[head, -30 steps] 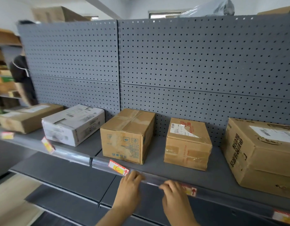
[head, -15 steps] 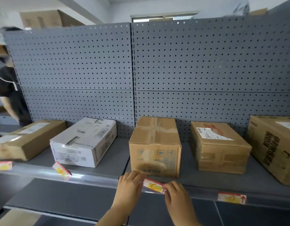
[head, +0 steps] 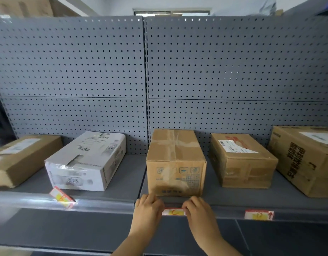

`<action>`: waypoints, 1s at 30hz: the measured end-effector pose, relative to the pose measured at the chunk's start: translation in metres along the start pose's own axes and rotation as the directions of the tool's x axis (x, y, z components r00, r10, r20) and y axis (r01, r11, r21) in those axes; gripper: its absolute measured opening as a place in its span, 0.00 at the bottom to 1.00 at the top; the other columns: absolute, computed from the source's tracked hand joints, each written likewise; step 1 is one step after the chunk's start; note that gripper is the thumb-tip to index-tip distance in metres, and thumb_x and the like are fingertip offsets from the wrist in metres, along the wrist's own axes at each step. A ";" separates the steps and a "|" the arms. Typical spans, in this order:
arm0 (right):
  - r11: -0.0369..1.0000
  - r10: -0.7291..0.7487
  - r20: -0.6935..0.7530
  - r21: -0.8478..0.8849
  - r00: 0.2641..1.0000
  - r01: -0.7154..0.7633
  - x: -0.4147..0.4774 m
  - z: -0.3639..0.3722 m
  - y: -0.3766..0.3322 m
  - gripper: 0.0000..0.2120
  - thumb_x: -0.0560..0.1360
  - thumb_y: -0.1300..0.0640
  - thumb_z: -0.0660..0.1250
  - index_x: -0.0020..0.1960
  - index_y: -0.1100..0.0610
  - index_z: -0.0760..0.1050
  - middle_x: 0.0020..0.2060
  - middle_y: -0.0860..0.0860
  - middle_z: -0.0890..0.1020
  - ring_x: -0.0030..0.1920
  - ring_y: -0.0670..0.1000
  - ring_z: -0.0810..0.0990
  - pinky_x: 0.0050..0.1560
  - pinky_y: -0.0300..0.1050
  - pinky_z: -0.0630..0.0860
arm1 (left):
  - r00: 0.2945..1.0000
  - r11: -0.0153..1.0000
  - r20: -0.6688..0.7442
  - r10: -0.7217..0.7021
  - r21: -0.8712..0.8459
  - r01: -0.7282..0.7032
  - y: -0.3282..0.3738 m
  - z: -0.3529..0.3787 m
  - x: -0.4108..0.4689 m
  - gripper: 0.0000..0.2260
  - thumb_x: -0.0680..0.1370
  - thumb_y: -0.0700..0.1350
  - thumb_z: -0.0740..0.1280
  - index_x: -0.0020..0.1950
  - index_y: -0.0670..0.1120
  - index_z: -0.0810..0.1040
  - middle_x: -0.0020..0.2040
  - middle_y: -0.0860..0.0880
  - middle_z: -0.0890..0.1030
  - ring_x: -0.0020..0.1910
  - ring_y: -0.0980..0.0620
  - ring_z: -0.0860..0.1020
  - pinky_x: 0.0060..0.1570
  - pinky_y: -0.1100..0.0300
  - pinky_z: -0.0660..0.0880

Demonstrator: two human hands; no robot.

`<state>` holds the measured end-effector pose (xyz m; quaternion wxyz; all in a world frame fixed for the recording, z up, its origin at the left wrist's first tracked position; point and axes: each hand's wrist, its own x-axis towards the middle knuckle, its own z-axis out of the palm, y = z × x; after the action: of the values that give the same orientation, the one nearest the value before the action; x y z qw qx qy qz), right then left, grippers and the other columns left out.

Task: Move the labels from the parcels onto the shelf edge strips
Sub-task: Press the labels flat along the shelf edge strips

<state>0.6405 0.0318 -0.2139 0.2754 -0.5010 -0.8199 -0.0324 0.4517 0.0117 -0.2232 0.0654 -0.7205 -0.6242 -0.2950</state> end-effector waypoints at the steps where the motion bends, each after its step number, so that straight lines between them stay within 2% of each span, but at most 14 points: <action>1: 1.000 -0.019 -0.003 -0.010 1.000 0.019 0.000 0.000 0.001 0.16 0.56 0.60 0.81 0.34 0.48 0.75 0.32 0.44 0.75 0.34 0.46 0.75 0.27 0.39 0.71 | 1.000 1.000 0.005 -0.006 0.003 0.006 -0.001 0.000 0.000 0.08 0.65 0.44 0.74 0.34 0.53 0.76 0.36 0.53 0.75 0.35 0.48 0.74 0.31 0.57 0.67; 3: 0.999 -0.037 0.015 -0.024 0.999 0.038 0.000 0.003 0.004 0.16 0.56 0.61 0.81 0.36 0.48 0.77 0.33 0.44 0.76 0.35 0.47 0.75 0.28 0.41 0.72 | 1.000 1.000 0.010 -0.023 0.006 0.023 0.002 0.000 -0.002 0.08 0.65 0.43 0.73 0.35 0.54 0.77 0.36 0.53 0.75 0.35 0.48 0.75 0.32 0.58 0.66; 6: 0.997 -0.070 0.013 -0.036 0.997 0.071 -0.001 0.010 0.008 0.16 0.55 0.63 0.80 0.38 0.51 0.80 0.35 0.46 0.77 0.37 0.49 0.77 0.30 0.42 0.74 | 1.000 0.998 0.021 -0.017 0.058 0.016 0.008 -0.001 -0.004 0.15 0.58 0.37 0.76 0.36 0.53 0.77 0.37 0.52 0.75 0.35 0.47 0.73 0.35 0.59 0.61; 8: 0.995 -0.093 0.002 -0.042 0.996 0.093 -0.003 0.012 0.008 0.18 0.54 0.64 0.80 0.39 0.52 0.81 0.37 0.47 0.78 0.38 0.49 0.77 0.32 0.42 0.75 | 0.999 0.994 0.034 0.039 0.105 -0.042 0.013 0.002 -0.007 0.21 0.53 0.35 0.75 0.41 0.52 0.77 0.39 0.52 0.75 0.37 0.48 0.72 0.37 0.57 0.58; 11: 0.993 -0.112 0.009 -0.034 0.994 0.112 -0.008 0.013 0.004 0.24 0.50 0.65 0.80 0.44 0.52 0.81 0.40 0.46 0.78 0.40 0.48 0.78 0.33 0.39 0.76 | 0.990 0.987 0.066 0.126 0.090 -0.132 0.015 0.007 -0.014 0.30 0.49 0.34 0.73 0.48 0.53 0.77 0.43 0.54 0.76 0.40 0.51 0.69 0.40 0.59 0.59; 16: 0.984 -0.154 -0.014 -0.093 0.988 0.152 -0.016 0.016 -0.001 0.31 0.48 0.64 0.80 0.51 0.56 0.81 0.41 0.48 0.79 0.43 0.49 0.75 0.37 0.40 0.77 | 0.988 0.979 0.062 0.140 0.144 -0.147 0.020 0.010 -0.019 0.29 0.49 0.35 0.73 0.49 0.49 0.79 0.46 0.52 0.73 0.42 0.50 0.69 0.43 0.57 0.62; 19: 0.977 -0.165 0.004 -0.138 0.986 0.164 -0.026 0.025 0.001 0.42 0.47 0.64 0.80 0.60 0.61 0.74 0.52 0.53 0.74 0.52 0.54 0.71 0.48 0.46 0.79 | 0.987 0.970 0.052 0.153 0.185 -0.160 0.020 0.013 -0.024 0.31 0.48 0.37 0.74 0.52 0.46 0.79 0.49 0.50 0.68 0.44 0.49 0.69 0.45 0.58 0.68; 20: 0.974 -0.163 0.018 -0.158 0.986 0.164 -0.030 0.028 0.002 0.45 0.47 0.64 0.80 0.63 0.63 0.70 0.55 0.55 0.71 0.55 0.55 0.70 0.55 0.50 0.77 | 0.987 0.968 0.056 0.152 0.194 -0.160 0.021 0.012 -0.025 0.32 0.48 0.37 0.74 0.52 0.46 0.79 0.49 0.50 0.68 0.44 0.49 0.69 0.44 0.58 0.71; 22: 0.969 -0.147 0.019 -0.199 0.989 0.148 -0.038 0.034 0.002 0.47 0.49 0.65 0.79 0.66 0.64 0.65 0.60 0.58 0.68 0.60 0.59 0.68 0.68 0.54 0.64 | 0.985 0.961 0.064 0.159 0.220 -0.169 0.022 0.010 -0.026 0.33 0.47 0.38 0.75 0.53 0.45 0.80 0.50 0.50 0.68 0.46 0.48 0.69 0.41 0.57 0.75; 24: 0.963 -0.129 0.002 -0.237 0.992 0.126 -0.045 0.038 0.002 0.42 0.53 0.66 0.75 0.66 0.65 0.66 0.62 0.59 0.67 0.62 0.61 0.66 0.69 0.56 0.51 | 0.985 0.955 0.076 0.153 0.245 -0.167 0.022 0.010 -0.030 0.37 0.47 0.38 0.74 0.57 0.44 0.77 0.52 0.49 0.69 0.49 0.48 0.70 0.44 0.56 0.75; 25: 0.956 -0.149 -0.018 -0.257 0.989 0.140 -0.049 0.040 0.002 0.38 0.55 0.65 0.74 0.65 0.64 0.70 0.62 0.60 0.67 0.62 0.61 0.66 0.69 0.56 0.50 | 0.986 0.955 0.078 0.144 0.252 -0.160 0.022 0.010 -0.033 0.39 0.47 0.38 0.73 0.60 0.44 0.74 0.54 0.48 0.69 0.51 0.47 0.70 0.48 0.55 0.73; 27: 0.942 -0.234 -0.045 -0.257 0.971 0.215 -0.056 0.047 0.002 0.29 0.58 0.63 0.72 0.60 0.61 0.77 0.62 0.59 0.68 0.61 0.60 0.67 0.69 0.55 0.57 | 0.989 0.956 0.072 0.132 0.255 -0.146 0.020 0.013 -0.044 0.41 0.49 0.36 0.66 0.65 0.43 0.70 0.60 0.45 0.70 0.57 0.45 0.69 0.52 0.53 0.72; 28: 0.939 -0.261 -0.024 -0.239 0.965 0.248 -0.059 0.049 0.002 0.28 0.56 0.61 0.74 0.57 0.58 0.80 0.61 0.57 0.68 0.60 0.58 0.68 0.67 0.54 0.65 | 0.988 0.958 0.082 0.131 0.248 -0.147 0.018 0.015 -0.050 0.41 0.51 0.36 0.61 0.66 0.44 0.69 0.62 0.44 0.71 0.59 0.45 0.69 0.53 0.52 0.73; 30: 0.946 -0.268 0.036 -0.181 0.963 0.270 -0.061 0.047 -0.001 0.30 0.47 0.58 0.80 0.50 0.54 0.83 0.58 0.55 0.69 0.58 0.56 0.69 0.55 0.51 0.77 | 0.980 0.957 0.133 0.145 0.234 -0.173 0.014 0.019 -0.064 0.39 0.53 0.38 0.57 0.67 0.46 0.70 0.64 0.44 0.70 0.61 0.45 0.68 0.52 0.52 0.74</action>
<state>0.6411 -0.0019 -0.2832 0.2165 -0.4081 -0.8753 -0.1429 0.4680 -0.0377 -0.2675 0.1414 -0.7706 -0.5983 -0.1680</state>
